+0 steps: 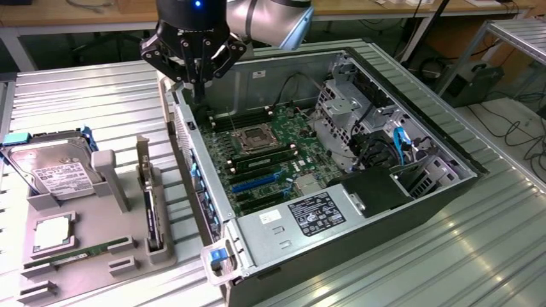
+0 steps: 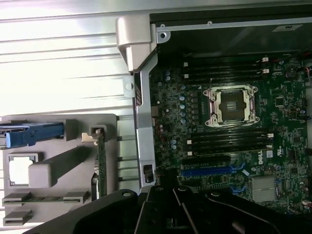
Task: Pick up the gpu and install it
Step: 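Reach for the gpu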
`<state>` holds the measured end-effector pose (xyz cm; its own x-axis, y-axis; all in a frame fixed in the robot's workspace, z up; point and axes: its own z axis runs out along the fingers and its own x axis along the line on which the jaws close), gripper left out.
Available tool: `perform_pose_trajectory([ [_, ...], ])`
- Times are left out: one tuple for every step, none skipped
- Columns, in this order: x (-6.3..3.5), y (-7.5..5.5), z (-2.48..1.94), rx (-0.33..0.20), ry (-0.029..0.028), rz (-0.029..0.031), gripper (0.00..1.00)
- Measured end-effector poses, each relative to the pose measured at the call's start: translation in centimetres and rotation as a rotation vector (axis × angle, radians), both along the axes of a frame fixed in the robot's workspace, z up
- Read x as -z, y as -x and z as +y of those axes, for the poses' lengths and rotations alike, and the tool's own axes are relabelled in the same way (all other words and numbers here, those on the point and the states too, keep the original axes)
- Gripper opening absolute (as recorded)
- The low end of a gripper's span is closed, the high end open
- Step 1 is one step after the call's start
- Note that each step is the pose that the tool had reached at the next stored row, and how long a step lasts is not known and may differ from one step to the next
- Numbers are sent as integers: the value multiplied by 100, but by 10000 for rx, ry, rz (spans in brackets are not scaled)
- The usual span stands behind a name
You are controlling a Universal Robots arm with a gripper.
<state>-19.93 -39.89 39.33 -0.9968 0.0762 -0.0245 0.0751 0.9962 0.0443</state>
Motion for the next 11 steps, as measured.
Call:
perform_pose_trajectory([
  [0, 3, 0, 0, -1, -1, 11],
  [0, 5, 0, 0, 0, 0, 11],
  [0, 8, 0, 0, 0, 0, 11],
  [0, 10, 0, 0, 0, 0, 11],
  [0, 13, 0, 0, -1, 0, 11],
  [0, 15, 0, 0, 0, 0, 11],
  [0, 17, 0, 0, 0, 0, 11],
  [0, 20, 0, 0, 0, 0, 11],
  [0, 22, 0, 0, 0, 0, 11],
  [0, 24, 0, 0, -1, 0, 11],
  [0, 26, 0, 0, 0, 1, 11],
])
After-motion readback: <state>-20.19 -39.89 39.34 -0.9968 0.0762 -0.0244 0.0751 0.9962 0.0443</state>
